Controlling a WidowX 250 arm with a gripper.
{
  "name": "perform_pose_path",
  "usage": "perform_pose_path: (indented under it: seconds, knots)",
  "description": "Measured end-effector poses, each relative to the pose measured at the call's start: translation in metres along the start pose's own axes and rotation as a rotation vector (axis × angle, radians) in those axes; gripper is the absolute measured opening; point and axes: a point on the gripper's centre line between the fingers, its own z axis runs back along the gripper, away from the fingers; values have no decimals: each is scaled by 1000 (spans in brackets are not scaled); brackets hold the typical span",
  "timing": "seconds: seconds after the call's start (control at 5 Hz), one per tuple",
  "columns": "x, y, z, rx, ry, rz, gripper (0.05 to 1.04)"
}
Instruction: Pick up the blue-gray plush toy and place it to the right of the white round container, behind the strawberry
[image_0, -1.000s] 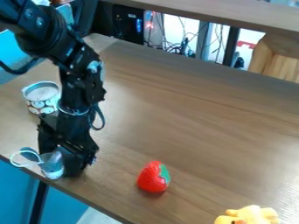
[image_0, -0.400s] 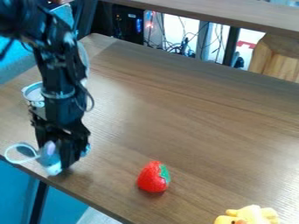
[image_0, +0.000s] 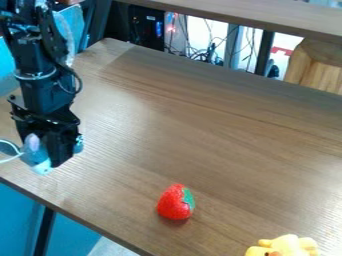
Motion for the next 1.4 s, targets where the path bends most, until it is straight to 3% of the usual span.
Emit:
perform_pose_path:
  seconds: [0.2,0.4,0.6,0.8,1.0,1.2,1.4]
  knots:
    - [7,24,4,136,9,15,658]
    - [28,40,0,161,21,-7,658]
    - [40,37,10,145,-7,-41,658]
    - [59,5,26,75,-49,-123,658]
    - [69,-17,33,44,-71,-139,658]
    - [83,-33,22,55,-46,-144,658]
    - [108,-41,20,60,-65,-129,658]
